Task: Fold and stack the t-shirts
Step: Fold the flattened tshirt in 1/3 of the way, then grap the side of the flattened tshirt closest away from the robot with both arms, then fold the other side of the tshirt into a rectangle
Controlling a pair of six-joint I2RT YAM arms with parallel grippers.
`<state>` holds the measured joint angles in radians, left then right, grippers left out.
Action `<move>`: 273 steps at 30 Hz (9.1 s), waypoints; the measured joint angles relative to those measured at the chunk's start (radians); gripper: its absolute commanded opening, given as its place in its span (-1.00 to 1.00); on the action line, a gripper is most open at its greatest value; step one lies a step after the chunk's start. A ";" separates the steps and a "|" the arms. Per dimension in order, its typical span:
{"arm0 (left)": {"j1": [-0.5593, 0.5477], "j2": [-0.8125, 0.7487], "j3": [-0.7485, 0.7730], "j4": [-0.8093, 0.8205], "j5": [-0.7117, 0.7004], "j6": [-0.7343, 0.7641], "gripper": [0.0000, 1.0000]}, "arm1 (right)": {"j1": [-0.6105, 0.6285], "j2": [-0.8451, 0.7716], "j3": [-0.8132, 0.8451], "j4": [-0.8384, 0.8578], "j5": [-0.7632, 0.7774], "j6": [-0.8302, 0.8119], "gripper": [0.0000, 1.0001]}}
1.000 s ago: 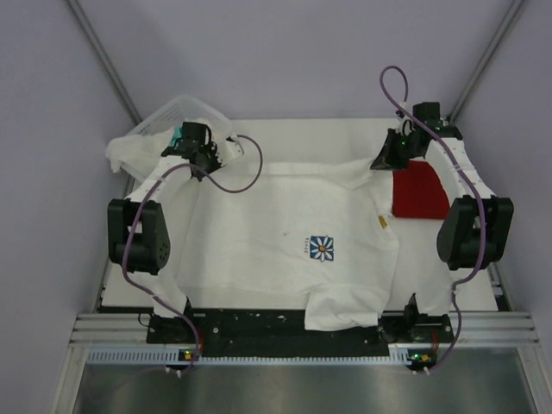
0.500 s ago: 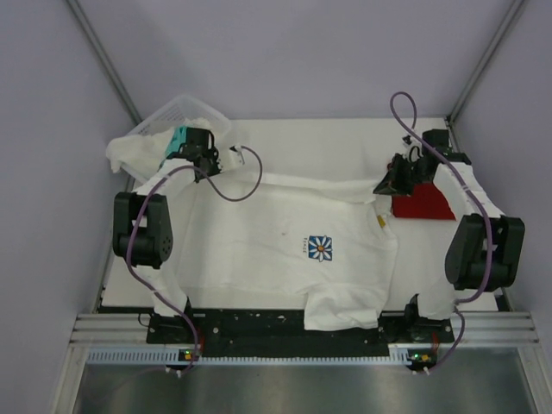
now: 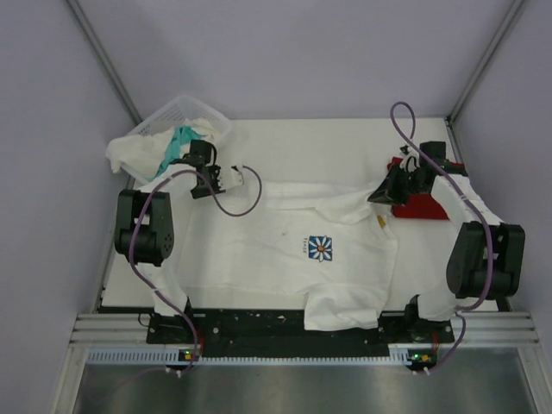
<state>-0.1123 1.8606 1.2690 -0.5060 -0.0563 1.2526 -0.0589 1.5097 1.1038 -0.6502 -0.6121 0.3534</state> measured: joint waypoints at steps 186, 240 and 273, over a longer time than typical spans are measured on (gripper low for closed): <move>-0.090 0.186 0.222 -0.091 -0.064 -0.519 -0.02 | 0.092 0.705 0.658 -0.039 0.491 -0.043 -0.84; -0.087 -0.747 -0.715 -0.372 0.280 -0.314 -1.00 | 1.235 -0.246 -0.500 -0.150 0.592 -0.954 -0.46; -0.019 -0.394 -0.305 -0.212 0.035 -0.444 -1.00 | 0.513 -0.094 -0.151 0.005 0.494 -1.262 -1.00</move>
<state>-0.1310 1.4666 0.9638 -0.7177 -0.0212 0.8082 0.4545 1.4155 0.9527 -0.6456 -0.1184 -0.9081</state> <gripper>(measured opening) 0.009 0.015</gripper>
